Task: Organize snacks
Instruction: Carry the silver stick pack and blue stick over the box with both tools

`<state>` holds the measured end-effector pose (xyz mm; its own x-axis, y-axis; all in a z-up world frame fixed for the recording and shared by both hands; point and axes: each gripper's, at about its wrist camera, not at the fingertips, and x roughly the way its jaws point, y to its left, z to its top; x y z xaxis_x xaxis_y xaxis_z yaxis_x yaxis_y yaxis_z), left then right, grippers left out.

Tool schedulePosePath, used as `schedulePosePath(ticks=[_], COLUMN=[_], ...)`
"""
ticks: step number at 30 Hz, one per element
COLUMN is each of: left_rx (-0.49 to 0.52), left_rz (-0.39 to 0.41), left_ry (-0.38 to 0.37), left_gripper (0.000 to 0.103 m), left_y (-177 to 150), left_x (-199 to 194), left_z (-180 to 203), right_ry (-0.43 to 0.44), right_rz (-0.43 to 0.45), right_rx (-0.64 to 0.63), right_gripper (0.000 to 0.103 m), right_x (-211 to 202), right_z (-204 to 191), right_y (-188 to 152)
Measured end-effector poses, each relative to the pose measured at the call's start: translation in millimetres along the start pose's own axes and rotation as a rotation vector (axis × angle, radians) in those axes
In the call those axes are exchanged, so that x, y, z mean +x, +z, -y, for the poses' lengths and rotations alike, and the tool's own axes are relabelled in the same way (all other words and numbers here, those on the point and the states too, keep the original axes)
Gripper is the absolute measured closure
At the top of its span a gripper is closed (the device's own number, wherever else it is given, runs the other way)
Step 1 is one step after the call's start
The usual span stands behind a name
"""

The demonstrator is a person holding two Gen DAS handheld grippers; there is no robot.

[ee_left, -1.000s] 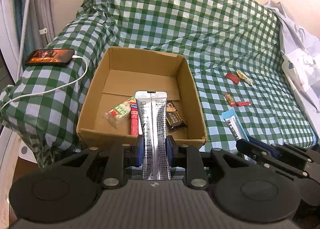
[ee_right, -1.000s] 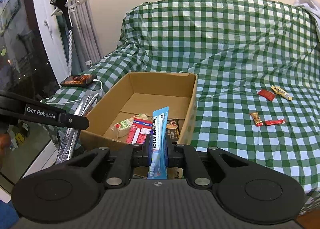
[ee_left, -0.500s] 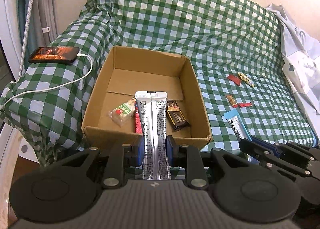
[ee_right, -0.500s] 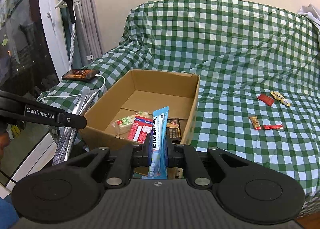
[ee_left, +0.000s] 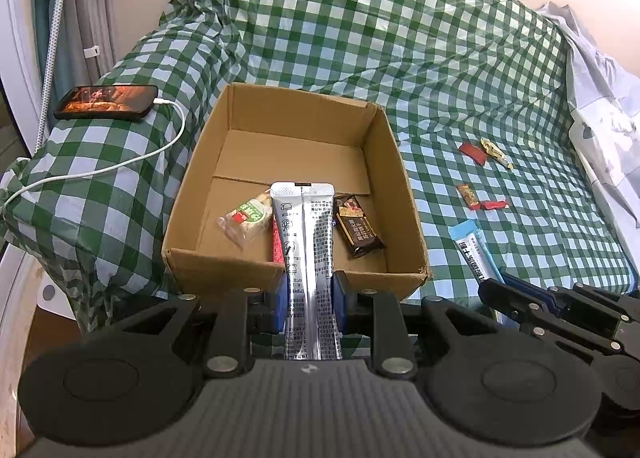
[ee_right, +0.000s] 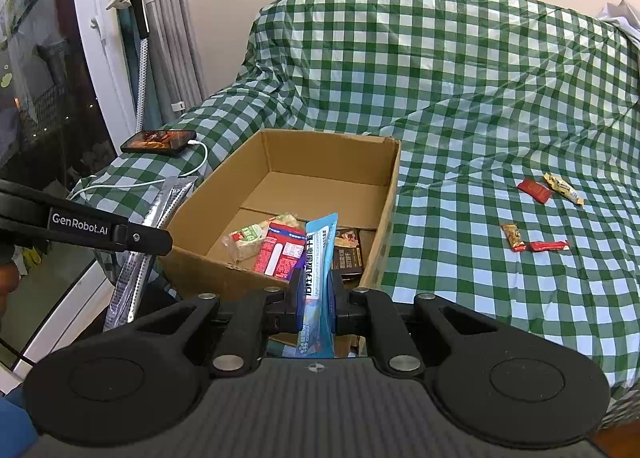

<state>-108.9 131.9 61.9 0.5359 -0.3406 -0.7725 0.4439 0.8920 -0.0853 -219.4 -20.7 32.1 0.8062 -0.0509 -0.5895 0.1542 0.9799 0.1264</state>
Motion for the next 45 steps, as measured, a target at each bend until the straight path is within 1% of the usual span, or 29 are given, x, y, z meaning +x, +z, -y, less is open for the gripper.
schedulePosePath(ticks=[13, 25, 32, 40, 45], left_rx=[-0.016, -0.044, -0.06, -0.066, -0.067], left_rz=[-0.02, -0.013, -0.018, -0.028, -0.049], left_ry=[0.0, -0.002, 0.005, 0.017, 0.022], left_gripper=[0.077, 0.077, 0.077, 0.077, 0.077], left_y=[6, 29, 53, 82, 97], left_x=[16, 36, 59, 94, 123], left_z=[-5, -20, -30, -40, -43], right_ry=[-0.004, -0.022, -0.021, -0.001, 0.005], right_rz=[-0.037, -0.045, -0.064, -0.08, -0.102], right_rx=[-0.005, -0.009, -0.02, -0.026, -0.026], right_gripper=[0.091, 0.091, 0.091, 0.091, 0.091], right_x=[15, 35, 60, 100, 130], right_z=[-2, -2, -4, -11, -9], right_y=[1, 22, 38, 61, 72])
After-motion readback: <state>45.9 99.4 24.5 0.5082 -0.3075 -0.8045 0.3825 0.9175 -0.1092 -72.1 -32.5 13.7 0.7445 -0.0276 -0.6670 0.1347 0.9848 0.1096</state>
